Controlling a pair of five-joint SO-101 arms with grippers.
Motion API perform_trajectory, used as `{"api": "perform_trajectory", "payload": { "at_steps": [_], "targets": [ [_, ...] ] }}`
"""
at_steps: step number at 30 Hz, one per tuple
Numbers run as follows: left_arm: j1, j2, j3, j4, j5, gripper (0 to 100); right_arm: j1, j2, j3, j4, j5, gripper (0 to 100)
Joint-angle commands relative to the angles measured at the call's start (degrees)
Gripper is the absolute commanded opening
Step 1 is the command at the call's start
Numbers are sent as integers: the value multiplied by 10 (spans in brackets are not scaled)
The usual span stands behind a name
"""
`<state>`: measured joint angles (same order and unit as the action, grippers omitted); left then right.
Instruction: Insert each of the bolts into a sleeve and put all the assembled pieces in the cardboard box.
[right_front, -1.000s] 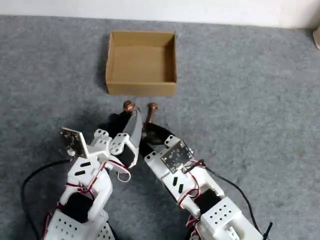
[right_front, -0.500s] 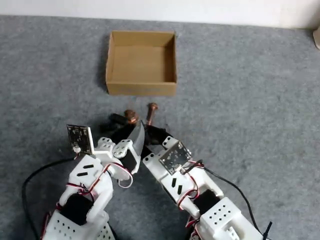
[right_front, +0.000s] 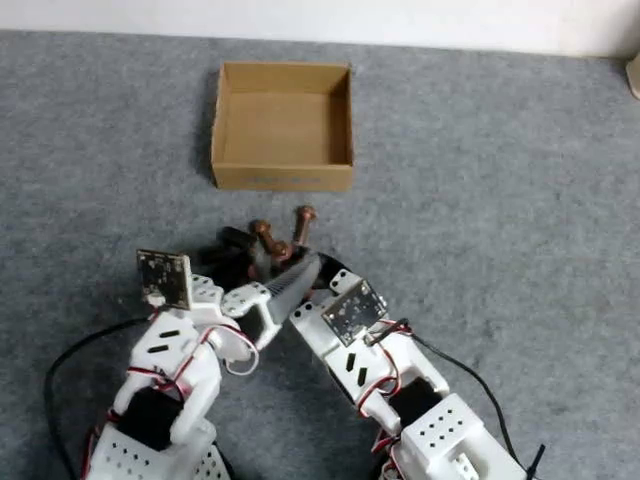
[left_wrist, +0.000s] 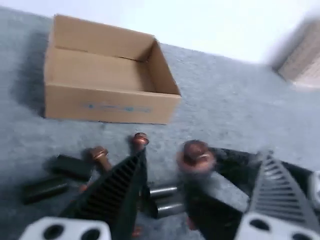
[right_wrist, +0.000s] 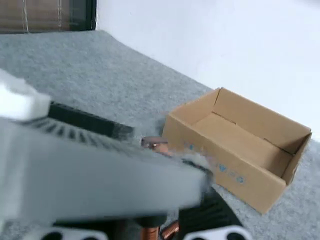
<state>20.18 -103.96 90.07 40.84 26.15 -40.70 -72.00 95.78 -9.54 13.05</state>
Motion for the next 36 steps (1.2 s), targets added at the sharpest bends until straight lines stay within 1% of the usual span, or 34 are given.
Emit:
{"api": "perform_trajectory", "payload": {
  "at_steps": [1,3,4,9,12,14,16,17,18,19,20,21,22,23,24,26,28,29,30,32,36],
  "targets": [
    [12,-4,-19,1,-3,321,6,-10,38,-22,6,4],
    [-5,-5,-19,-5,0,315,6,-10,38,-22,6,4],
    [-14,-5,-19,-19,12,316,6,-10,38,-22,6,4],
    [-87,-3,-33,-84,145,316,6,-10,39,-22,6,4],
    [-106,-3,-42,-81,185,313,6,-10,39,-22,6,4],
    [-106,-3,-38,-82,185,267,7,-10,39,-22,6,4],
    [-106,-2,-29,-83,185,162,7,-10,39,-22,6,4],
    [-106,-2,-19,-85,176,91,7,-10,39,-22,6,4],
    [-106,-3,-15,-91,150,22,7,-10,39,-21,6,4],
    [-106,-4,-9,-96,122,0,7,-10,39,-20,6,4],
    [-105,-3,-5,-98,100,26,7,-10,39,-19,6,4],
    [-103,-2,0,-100,94,30,7,-10,39,-19,6,4],
    [-105,-2,3,-101,91,20,7,-9,40,-18,6,4],
    [-108,-2,0,-99,69,14,7,-9,40,-17,6,4],
    [-114,-2,-9,-96,21,11,7,-8,41,-16,6,4],
    [-139,-1,-28,-46,-110,11,11,-9,36,16,6,4],
    [-167,-1,-47,-4,-257,11,26,-9,35,85,6,4],
    [-172,-1,-50,4,-314,9,33,-9,28,119,6,4],
    [-167,-1,-44,8,-329,10,36,-8,8,147,6,4],
    [-167,-1,-28,8,-327,10,38,-7,-24,195,4,4],
    [-181,3,3,-33,-327,10,43,-7,-67,240,6,4]
  ]
}}
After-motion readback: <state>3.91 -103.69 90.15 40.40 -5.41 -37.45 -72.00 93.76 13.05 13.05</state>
